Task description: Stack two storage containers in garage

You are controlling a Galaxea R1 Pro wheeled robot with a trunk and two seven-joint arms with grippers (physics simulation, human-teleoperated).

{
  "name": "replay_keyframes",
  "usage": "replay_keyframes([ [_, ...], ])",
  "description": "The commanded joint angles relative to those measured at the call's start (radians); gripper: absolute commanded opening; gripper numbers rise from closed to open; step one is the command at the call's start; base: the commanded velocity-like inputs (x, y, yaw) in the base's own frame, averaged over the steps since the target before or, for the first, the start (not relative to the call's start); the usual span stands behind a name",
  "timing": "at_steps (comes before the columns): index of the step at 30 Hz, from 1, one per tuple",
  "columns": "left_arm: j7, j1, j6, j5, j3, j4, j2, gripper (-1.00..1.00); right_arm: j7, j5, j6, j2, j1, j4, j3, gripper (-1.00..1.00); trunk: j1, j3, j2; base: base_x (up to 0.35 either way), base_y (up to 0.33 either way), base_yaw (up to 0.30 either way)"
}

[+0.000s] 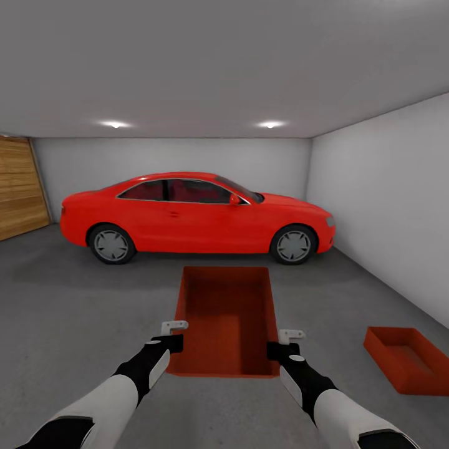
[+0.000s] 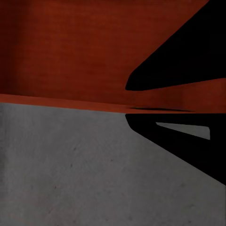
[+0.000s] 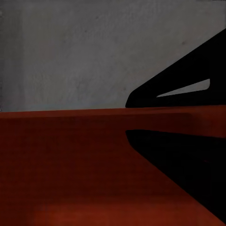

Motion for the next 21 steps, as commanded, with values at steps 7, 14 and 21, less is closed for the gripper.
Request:
replay_keyframes([
  [7,0.01,0.0,-0.028,-0.016,0.024,-0.017,0.01,-1.0,-0.008,-0.011,0.002,-0.005,0.0,0.003,-0.014,-1.0,0.001,0.0,-0.001,0.322,0.0,0.0],
  [14,0.01,0.0,-0.028,-0.016,0.024,-0.017,0.009,-1.0,-0.008,-0.011,-0.003,-0.005,0.0,0.003,-0.014,-1.0,0.001,0.0,-0.001,0.322,0.0,0.0],
  [21,0.01,0.0,-0.028,-0.016,0.024,-0.017,0.008,-1.0,-0.008,-0.011,-0.001,-0.006,0.0,0.003,-0.014,-1.0,0.001,0.0,-0.001,0.322,0.0,0.0],
])
